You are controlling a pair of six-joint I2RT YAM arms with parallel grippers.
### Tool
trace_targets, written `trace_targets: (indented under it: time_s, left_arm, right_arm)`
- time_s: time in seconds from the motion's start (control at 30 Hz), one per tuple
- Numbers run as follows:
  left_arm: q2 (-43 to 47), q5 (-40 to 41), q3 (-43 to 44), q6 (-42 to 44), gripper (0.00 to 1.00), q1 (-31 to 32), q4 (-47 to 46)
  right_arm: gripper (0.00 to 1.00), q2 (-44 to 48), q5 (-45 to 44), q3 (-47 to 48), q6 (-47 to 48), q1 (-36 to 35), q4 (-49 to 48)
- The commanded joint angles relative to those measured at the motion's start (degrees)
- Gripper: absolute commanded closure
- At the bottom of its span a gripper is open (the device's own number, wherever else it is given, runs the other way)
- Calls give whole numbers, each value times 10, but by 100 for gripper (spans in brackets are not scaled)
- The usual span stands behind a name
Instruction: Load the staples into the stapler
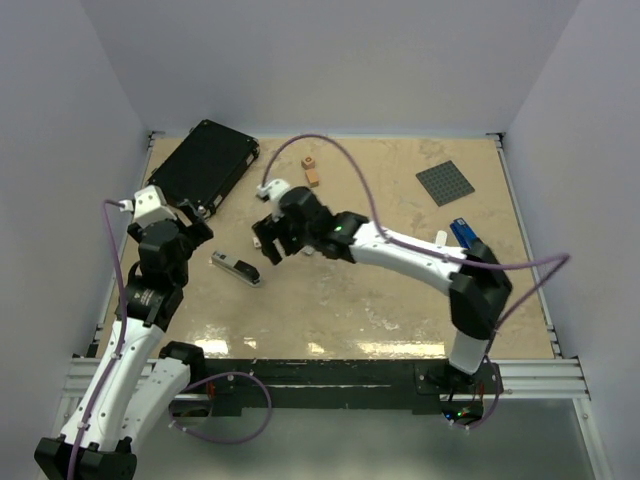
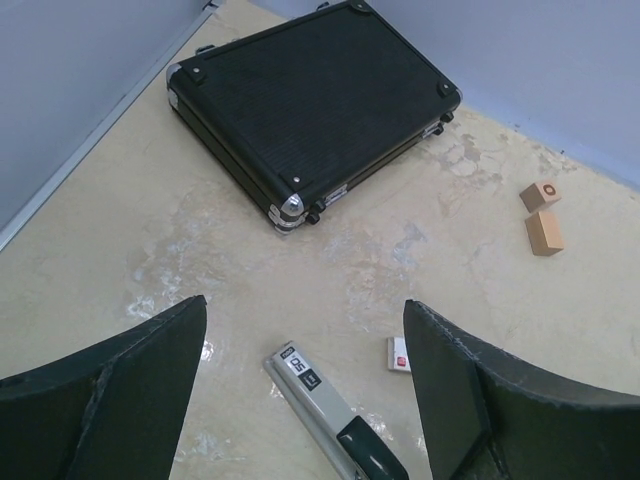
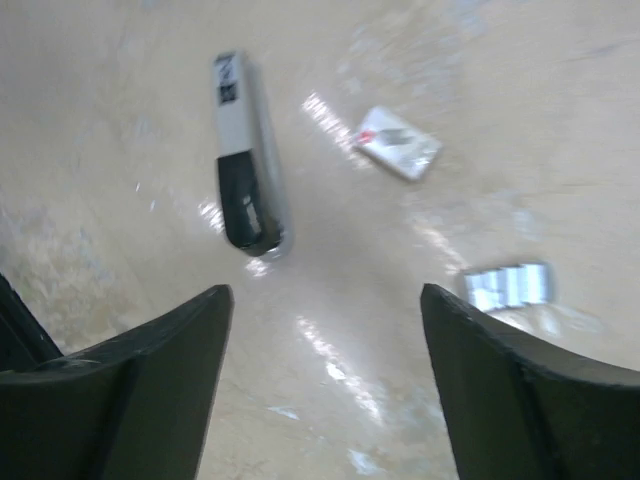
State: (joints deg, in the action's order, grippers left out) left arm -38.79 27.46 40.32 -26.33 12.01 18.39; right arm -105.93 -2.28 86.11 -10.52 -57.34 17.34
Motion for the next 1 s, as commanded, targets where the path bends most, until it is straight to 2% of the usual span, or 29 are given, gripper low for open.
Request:
trace_targets:
  time_s: [0.0, 0.07, 0.3, 0.47, 0.57, 0.67, 0.7, 0.97]
  left_arm:
    - [6, 8, -8, 17, 15, -5, -23]
    - [7, -5, -6, 17, 15, -5, -23]
    - [11, -53, 3, 19, 14, -7, -10]
    - [35, -58, -4, 22, 13, -8, -11]
    - [43, -64, -6, 21, 13, -8, -12]
    - [49, -70, -9, 22, 13, -5, -15]
    - [51, -69, -8, 22, 13, -5, -15]
    - [56, -74, -11, 25, 13, -3, -19]
  right_arm:
    - [13, 154, -59, -84, -44, 91, -18]
    - [2, 195, -75, -116, -57, 115, -9]
    - [1, 337, -184, -220, -82, 251, 85]
    - [2, 397, -151, -282, -101, 388, 88]
    - [2, 403, -144, -328, -143, 445, 56]
    - [7, 391, -122, -378, -171, 507, 14]
    - [9, 378, -93, -399, -175, 528, 2]
    - [25, 296, -83, -429, -165, 537, -46]
